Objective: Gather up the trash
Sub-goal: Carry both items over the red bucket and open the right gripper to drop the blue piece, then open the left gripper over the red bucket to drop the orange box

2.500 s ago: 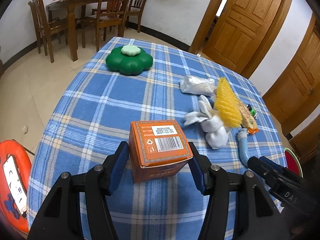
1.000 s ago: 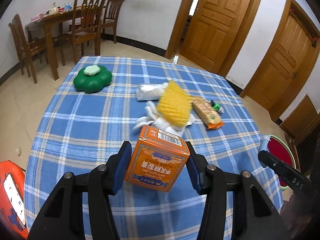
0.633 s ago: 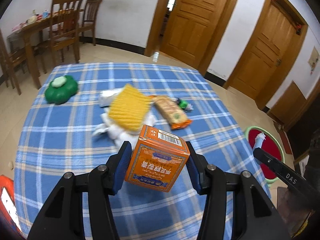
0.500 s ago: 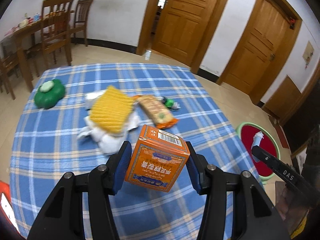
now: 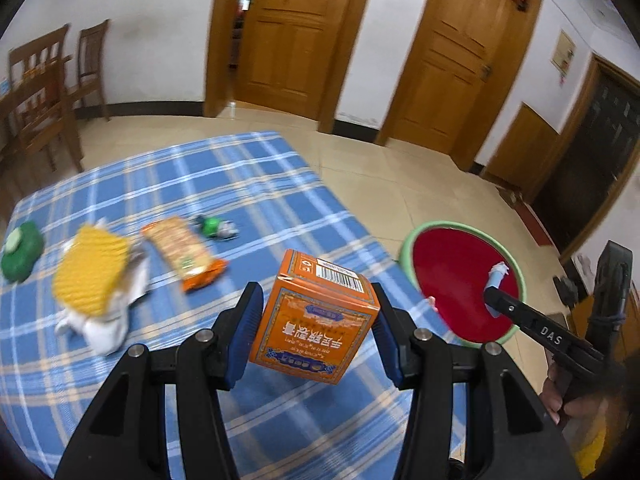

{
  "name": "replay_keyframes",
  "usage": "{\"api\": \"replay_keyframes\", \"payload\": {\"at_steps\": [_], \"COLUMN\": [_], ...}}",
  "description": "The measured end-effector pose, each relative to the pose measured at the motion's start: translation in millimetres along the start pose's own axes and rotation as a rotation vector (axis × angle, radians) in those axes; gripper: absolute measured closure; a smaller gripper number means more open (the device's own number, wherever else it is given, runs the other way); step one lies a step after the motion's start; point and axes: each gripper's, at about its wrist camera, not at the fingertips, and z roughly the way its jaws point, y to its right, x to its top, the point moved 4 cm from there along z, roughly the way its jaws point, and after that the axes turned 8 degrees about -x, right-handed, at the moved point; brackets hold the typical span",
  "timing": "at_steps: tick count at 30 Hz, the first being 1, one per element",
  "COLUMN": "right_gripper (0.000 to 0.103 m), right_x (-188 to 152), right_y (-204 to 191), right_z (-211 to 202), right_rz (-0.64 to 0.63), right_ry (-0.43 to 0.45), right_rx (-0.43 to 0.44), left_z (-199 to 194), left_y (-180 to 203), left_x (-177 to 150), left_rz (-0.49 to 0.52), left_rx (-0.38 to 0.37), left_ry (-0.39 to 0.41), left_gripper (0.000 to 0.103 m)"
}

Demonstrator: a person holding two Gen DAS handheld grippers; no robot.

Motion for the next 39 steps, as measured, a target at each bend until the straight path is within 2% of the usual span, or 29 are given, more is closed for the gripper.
{"api": "replay_keyframes", "payload": {"at_steps": [12, 19, 28, 35, 37, 39], "right_gripper": [0.089, 0.085, 0.082, 0.079, 0.079, 0.077], "right_x": [4.9, 8.2, 9.4, 8.9, 8.8, 7.9], "right_y": [60.3, 87.9, 109.8, 124.6, 128.3, 130.1], "right_z": [9.3, 7.5, -4.5, -7.7, -6.7, -5.5], "right_rz": [0.087, 0.136, 0.143, 0.165, 0.17, 0.175], "right_ry": [-0.007, -0.007, 0.025, 0.031, 0.027, 0.023], "right_rx": [-0.083, -0.097, -0.145, -0.168, -0.172, -0.172], "left_z": [58.4, 96.3, 137.5, 153.6, 155.6, 156.7], "left_y": [64.9, 96.6, 136.9, 158.5, 158.9, 156.5], "left_x": [10.0, 11.1, 2.5, -5.2, -5.8, -4.2], "left_rz": [0.118, 0.17, 0.239, 0.269, 0.269, 0.262], "left_rx": [-0.072, -0.108, -0.154, -0.177, -0.164, -0.152], "left_ry": [-0.099, -0.163, -0.242, -0.279, -0.286, -0.282], "left_gripper": [0.05, 0.05, 0.049, 0.049, 0.039, 0.035]}}
